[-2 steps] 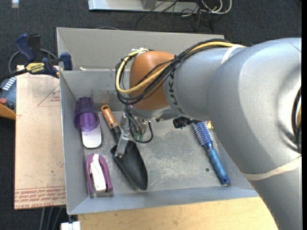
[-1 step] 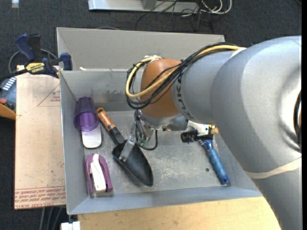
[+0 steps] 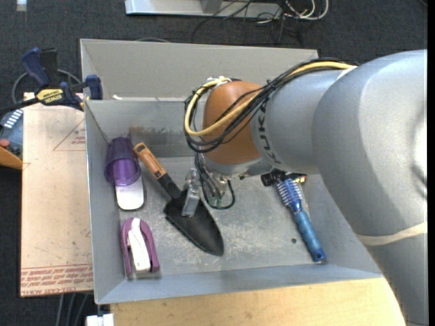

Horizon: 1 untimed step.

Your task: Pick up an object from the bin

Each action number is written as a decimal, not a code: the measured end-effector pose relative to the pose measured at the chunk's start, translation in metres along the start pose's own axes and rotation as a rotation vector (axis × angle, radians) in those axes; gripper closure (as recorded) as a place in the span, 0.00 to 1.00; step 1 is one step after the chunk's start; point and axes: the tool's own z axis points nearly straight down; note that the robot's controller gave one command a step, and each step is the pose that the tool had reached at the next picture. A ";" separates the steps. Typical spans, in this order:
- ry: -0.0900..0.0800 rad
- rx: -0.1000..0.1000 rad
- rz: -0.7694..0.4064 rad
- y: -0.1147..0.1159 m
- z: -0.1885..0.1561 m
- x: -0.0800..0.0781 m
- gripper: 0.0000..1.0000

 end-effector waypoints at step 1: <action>0.000 0.000 0.000 0.000 0.000 0.000 1.00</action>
Offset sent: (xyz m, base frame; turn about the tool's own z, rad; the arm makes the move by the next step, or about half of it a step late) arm 0.0000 0.0000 0.0000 0.0000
